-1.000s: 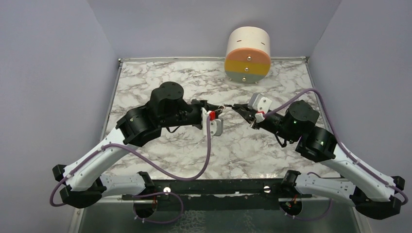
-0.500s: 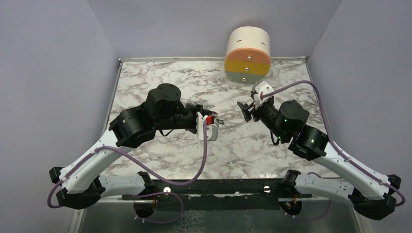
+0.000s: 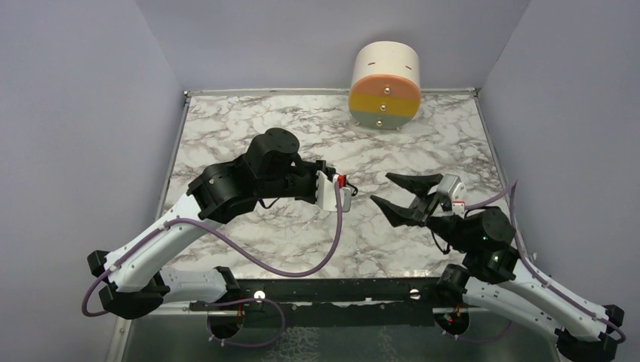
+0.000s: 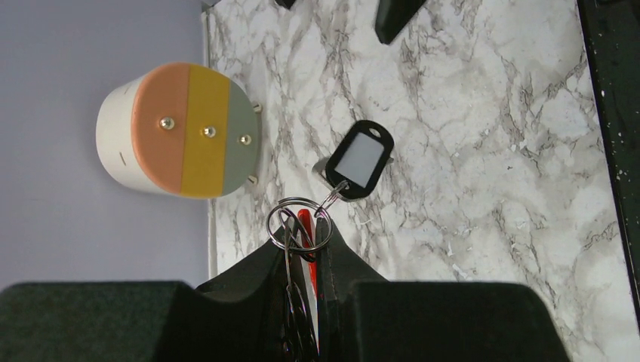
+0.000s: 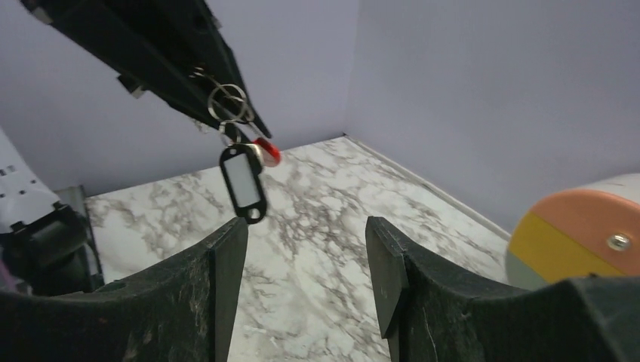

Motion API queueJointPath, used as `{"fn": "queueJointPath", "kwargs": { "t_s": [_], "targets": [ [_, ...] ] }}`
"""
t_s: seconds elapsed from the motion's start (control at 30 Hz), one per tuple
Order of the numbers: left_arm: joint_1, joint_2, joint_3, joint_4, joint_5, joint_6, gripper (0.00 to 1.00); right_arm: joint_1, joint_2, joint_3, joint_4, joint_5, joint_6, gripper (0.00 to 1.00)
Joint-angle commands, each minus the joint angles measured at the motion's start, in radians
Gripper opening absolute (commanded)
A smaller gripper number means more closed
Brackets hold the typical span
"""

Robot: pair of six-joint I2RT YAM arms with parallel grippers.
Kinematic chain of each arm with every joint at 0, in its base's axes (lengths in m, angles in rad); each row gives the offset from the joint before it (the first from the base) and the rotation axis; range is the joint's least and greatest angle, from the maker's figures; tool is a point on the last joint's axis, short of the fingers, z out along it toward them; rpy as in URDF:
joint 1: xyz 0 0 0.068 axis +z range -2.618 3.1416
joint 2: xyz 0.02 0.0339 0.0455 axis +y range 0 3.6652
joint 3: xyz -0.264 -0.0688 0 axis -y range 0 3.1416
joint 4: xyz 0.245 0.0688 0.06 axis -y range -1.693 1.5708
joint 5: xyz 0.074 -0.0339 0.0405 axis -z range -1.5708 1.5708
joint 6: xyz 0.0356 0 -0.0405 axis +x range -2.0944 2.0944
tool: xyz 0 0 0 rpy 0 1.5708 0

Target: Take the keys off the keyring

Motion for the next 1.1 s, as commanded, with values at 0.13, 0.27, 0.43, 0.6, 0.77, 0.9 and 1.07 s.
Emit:
{"fn": "queueJointPath", "kwargs": {
  "t_s": [0.13,0.27,0.43,0.6,0.77,0.9,1.07],
  "targets": [
    [-0.005,-0.014,-0.001,0.032,-0.014,-0.011,0.00,0.003,0.084,-0.117,0.347,-0.310,0.079,0.57],
    [-0.007,-0.033,-0.024,0.055,0.008,-0.012,0.00,0.003,0.125,-0.133,0.411,-0.340,0.074,0.53],
    [-0.006,-0.022,-0.030,0.062,0.004,-0.017,0.00,0.003,0.166,-0.130,0.467,-0.345,0.040,0.46],
    [-0.006,-0.015,-0.036,0.078,0.008,-0.020,0.00,0.004,0.221,-0.125,0.527,-0.314,0.019,0.06],
    [-0.006,-0.016,-0.047,0.114,-0.013,-0.039,0.00,0.014,0.284,-0.106,0.545,-0.303,-0.003,0.14],
    [-0.007,-0.021,-0.056,0.133,-0.005,-0.041,0.00,0.056,0.326,-0.086,0.557,-0.236,-0.051,0.23],
    [-0.006,-0.022,-0.068,0.140,-0.013,-0.042,0.00,0.120,0.349,-0.064,0.564,-0.150,-0.125,0.23]
  ]
}}
